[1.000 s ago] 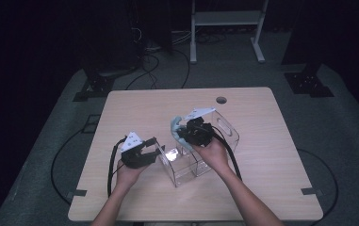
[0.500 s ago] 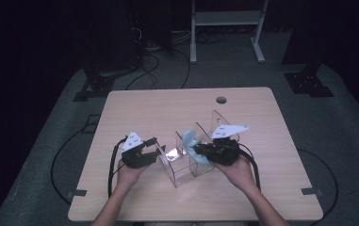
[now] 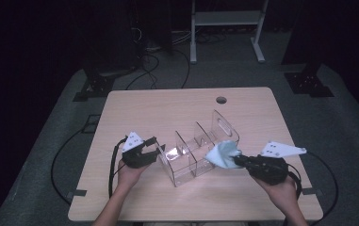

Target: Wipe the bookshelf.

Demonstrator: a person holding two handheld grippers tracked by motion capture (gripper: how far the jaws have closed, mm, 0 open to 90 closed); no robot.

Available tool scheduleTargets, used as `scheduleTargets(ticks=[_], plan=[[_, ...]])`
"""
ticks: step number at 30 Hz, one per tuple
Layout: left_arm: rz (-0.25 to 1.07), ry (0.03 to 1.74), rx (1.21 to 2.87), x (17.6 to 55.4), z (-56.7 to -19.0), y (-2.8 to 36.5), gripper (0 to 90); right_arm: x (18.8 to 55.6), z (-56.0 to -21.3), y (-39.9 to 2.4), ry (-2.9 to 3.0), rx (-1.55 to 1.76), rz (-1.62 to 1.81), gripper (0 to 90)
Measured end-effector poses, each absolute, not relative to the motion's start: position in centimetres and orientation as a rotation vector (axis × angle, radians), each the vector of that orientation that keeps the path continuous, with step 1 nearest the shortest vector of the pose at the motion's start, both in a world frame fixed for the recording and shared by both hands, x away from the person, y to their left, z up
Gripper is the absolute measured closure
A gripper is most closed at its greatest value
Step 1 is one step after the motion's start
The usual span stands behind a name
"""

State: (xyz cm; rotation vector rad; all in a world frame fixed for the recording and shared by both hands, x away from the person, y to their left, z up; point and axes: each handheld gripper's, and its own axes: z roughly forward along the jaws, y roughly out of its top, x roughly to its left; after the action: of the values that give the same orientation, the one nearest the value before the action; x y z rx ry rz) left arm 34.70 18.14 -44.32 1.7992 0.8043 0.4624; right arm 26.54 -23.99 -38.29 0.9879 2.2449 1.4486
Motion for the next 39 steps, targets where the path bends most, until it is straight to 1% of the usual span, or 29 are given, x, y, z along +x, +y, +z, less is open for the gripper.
scheduleTargets(ticks=[7,14,25,30,33,39], plan=[[0.456,0.804,1.801,34.7,-44.3,18.3,46.6,27.6,-40.5,-26.8,2.197,1.138,1.394,85.5],[0.460,0.803,1.803,34.7,-44.3,18.2,46.6,28.6,-41.6,-28.9,2.162,1.237,1.357,85.4],[0.466,0.802,1.804,34.7,-44.2,18.3,47.0,29.5,-43.9,-29.6,2.198,1.310,1.290,85.4],[0.456,0.805,1.797,34.8,-44.3,18.3,47.3,29.8,-43.4,-28.7,2.186,1.266,1.351,85.2],[0.453,0.803,1.799,34.8,-44.3,18.3,47.3,30.7,-42.9,-26.9,2.195,1.191,1.371,85.3],[0.449,0.800,1.793,34.7,-44.4,18.2,47.2,31.4,-43.2,-25.1,2.205,1.162,1.401,85.4]])
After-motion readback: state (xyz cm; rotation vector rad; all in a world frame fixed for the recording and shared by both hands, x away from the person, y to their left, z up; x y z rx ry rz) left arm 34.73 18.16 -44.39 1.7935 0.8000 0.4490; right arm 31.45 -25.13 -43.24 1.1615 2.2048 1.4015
